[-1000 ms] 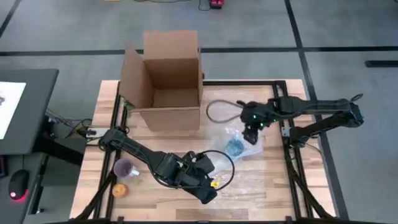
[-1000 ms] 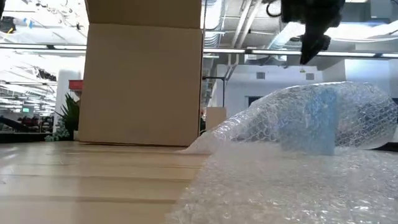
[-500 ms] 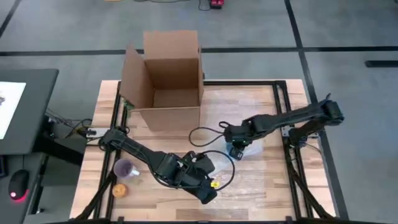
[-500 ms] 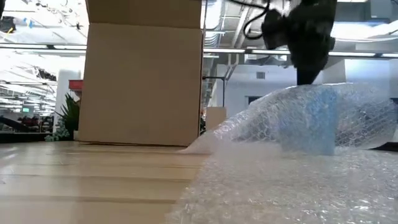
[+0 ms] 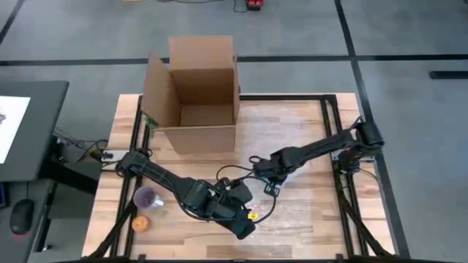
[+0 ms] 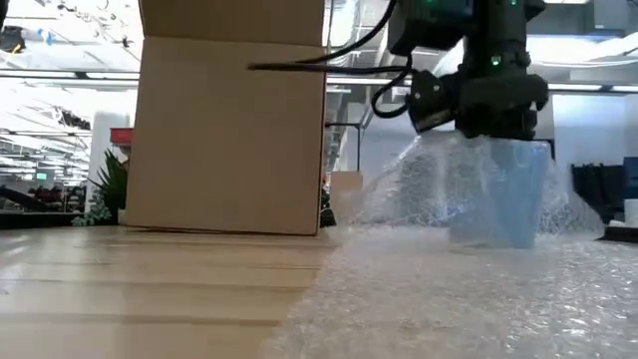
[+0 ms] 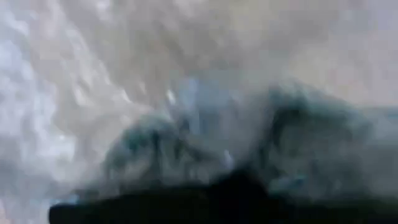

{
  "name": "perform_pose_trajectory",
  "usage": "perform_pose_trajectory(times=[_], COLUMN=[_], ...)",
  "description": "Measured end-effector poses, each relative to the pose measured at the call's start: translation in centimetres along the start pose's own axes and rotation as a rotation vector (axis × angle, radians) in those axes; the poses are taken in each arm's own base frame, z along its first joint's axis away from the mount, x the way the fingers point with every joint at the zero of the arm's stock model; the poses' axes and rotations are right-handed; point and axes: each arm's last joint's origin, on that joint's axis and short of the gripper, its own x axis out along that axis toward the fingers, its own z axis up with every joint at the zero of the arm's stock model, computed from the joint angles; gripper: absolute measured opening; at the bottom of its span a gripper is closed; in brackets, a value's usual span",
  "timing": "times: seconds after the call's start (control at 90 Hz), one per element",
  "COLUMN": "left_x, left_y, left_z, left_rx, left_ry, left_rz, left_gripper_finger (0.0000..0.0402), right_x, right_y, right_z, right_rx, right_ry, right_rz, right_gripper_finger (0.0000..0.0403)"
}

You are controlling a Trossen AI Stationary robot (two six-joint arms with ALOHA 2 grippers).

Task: Wrap mug
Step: Wrap the blue mug with the bubble wrap

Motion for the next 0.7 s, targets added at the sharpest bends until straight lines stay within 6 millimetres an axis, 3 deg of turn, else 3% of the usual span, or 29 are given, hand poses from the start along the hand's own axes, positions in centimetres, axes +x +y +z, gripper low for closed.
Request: perform_pose_trajectory(times=[0.344, 0.522, 0.7], left_x=[0.0, 0.0, 0.0], left_y=[0.0, 0.0, 0.0], left_z=[0.0, 0.0, 0.0], left_rx=[0.000, 0.002, 0.003], left_ry=[0.000, 0.000, 0.000], left_rz=[0.000, 0.000, 0.000], left_gripper_finger=[0.0146, 0.0146, 0.0146], right_x=[0.2, -2.1, -6.0], right_y=[0.1, -0.6, -1.5], right_z=[0.2, -0.1, -0.4], right_rx=[-0.011, 0.014, 0.065], right_ry=[-0.020, -0.069, -0.164], right_rz=[0.013, 0.041, 0.073], right_gripper_finger=[0.0000, 0.0009, 0.0064])
